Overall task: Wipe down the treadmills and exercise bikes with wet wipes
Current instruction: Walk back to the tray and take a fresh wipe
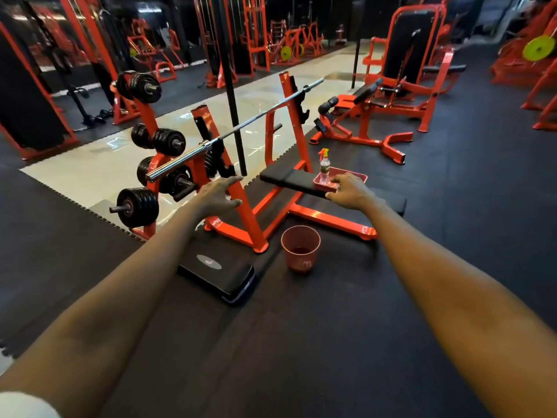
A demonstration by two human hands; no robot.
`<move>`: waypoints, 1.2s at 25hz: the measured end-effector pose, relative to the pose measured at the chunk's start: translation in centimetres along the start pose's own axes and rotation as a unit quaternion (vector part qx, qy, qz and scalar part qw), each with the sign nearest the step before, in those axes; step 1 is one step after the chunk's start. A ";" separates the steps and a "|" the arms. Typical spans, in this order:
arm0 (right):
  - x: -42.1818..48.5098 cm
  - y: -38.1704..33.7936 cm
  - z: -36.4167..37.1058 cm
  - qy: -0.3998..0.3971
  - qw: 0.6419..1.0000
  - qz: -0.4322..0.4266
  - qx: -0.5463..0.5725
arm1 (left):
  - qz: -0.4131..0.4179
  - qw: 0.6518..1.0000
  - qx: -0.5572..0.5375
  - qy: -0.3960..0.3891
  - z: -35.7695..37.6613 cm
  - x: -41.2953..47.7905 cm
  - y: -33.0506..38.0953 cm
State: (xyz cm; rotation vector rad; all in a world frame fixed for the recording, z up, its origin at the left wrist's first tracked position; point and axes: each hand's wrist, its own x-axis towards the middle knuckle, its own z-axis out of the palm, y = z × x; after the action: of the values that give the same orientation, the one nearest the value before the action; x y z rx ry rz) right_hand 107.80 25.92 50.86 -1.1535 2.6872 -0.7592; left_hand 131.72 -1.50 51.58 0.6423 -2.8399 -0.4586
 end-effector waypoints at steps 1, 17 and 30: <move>2.7 0.7 1.0 -0.015 1.000 0.008 -0.005 | -0.002 1.000 -0.006 -0.007 1.0 2.8 -0.7; 38.6 13.2 18.9 -0.144 0.977 0.156 -0.006 | -0.038 0.982 -0.070 -0.172 22.1 39.8 -18.4; 53.5 27.3 37.1 -0.296 0.919 0.255 0.057 | -0.147 0.920 -0.122 -0.341 45.6 55.5 -25.4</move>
State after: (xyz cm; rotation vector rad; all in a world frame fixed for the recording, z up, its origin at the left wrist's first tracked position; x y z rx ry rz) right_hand 63.60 -10.79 9.78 -0.4917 2.2236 -0.3861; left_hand 80.77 -36.43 6.97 1.0264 -3.2147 -1.2930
